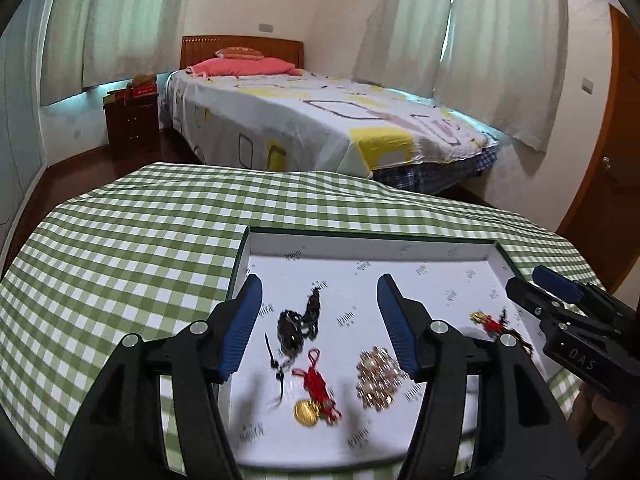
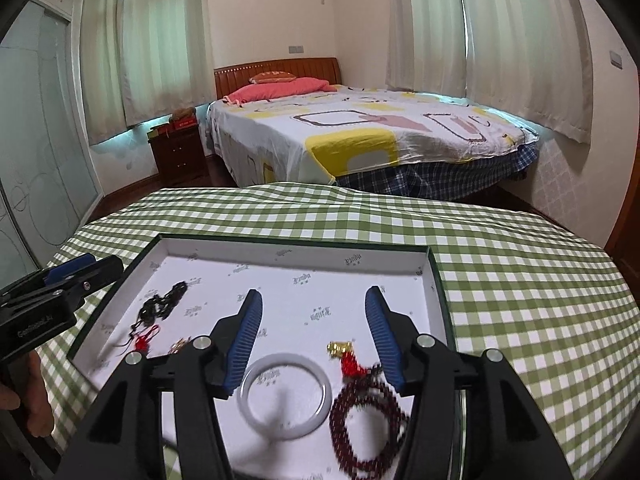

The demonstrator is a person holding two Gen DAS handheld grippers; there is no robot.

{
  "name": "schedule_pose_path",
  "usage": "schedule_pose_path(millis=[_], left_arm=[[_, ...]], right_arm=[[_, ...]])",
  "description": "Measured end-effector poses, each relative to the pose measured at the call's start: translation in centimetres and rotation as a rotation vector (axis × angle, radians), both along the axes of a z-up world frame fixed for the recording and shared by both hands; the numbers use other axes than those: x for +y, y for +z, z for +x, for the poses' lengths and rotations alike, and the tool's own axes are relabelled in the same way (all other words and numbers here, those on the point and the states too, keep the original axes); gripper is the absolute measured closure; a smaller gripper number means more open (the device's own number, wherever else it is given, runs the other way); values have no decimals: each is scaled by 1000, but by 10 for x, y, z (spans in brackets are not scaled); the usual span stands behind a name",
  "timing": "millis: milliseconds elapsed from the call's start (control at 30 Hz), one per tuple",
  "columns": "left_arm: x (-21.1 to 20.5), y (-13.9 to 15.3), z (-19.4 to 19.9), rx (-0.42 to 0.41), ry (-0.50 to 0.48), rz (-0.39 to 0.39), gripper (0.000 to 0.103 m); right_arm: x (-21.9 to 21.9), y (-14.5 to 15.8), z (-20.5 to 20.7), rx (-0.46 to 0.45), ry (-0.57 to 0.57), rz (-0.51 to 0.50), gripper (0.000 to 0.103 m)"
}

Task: Organize jewelry
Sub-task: 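Open both tools in the box and lift them out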

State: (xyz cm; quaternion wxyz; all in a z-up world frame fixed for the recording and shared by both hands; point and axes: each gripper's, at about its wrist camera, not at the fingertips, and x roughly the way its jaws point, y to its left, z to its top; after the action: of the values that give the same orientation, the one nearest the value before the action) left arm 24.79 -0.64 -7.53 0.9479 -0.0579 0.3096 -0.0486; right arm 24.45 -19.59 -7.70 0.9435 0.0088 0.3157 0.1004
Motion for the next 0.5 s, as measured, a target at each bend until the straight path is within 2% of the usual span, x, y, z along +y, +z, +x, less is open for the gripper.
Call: schedule_pose_path(millis=[500], left_arm=[[9,-1,-76,-21,16,4,44]], right_arm=[[5,-2,-68,-22,5,-14,49]])
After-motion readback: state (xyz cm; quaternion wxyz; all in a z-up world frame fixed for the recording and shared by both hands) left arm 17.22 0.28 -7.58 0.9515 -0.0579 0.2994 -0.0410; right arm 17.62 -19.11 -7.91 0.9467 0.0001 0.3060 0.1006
